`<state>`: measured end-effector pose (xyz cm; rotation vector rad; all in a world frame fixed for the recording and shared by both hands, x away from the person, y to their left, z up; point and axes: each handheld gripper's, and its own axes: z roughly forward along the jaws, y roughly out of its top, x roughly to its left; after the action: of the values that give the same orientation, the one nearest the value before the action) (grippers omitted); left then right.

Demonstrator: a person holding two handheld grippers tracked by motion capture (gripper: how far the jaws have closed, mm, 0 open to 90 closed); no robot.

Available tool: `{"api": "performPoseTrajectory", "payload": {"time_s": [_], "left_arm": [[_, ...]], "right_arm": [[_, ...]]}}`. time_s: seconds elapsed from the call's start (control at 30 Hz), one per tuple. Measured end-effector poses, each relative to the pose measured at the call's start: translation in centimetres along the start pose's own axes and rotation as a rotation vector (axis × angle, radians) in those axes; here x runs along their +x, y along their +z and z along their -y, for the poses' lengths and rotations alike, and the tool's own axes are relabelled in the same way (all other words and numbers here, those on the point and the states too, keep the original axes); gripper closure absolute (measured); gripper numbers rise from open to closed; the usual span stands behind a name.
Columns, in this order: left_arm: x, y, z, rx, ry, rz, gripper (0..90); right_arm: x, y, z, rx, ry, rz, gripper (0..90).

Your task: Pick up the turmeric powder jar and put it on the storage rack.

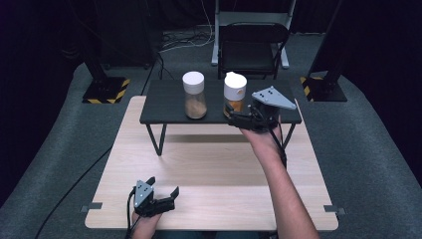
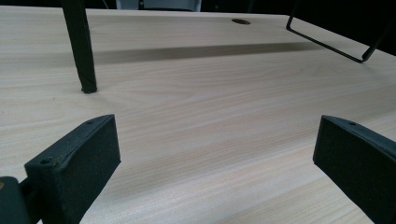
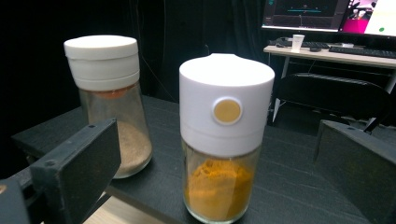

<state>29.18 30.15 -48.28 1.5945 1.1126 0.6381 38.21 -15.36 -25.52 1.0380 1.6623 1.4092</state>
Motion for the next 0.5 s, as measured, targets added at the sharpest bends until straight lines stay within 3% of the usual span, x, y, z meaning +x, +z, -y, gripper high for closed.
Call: {"api": "performPoseTrajectory", "payload": {"time_s": [0.37, 0.5], "left_arm": [[0.0, 0.0, 0.0, -0.001, 0.004, 0.001, 0.2], [-0.1, 0.0, 0.0, -0.001, 0.006, -0.001, 0.2]], "right_arm": [[-0.4, -2.2, 1.5, -0.020, 0.016, -0.008, 0.6], [-0.5, -2.9, 2.1, -0.012, 0.001, 0.004, 1.6]]}}
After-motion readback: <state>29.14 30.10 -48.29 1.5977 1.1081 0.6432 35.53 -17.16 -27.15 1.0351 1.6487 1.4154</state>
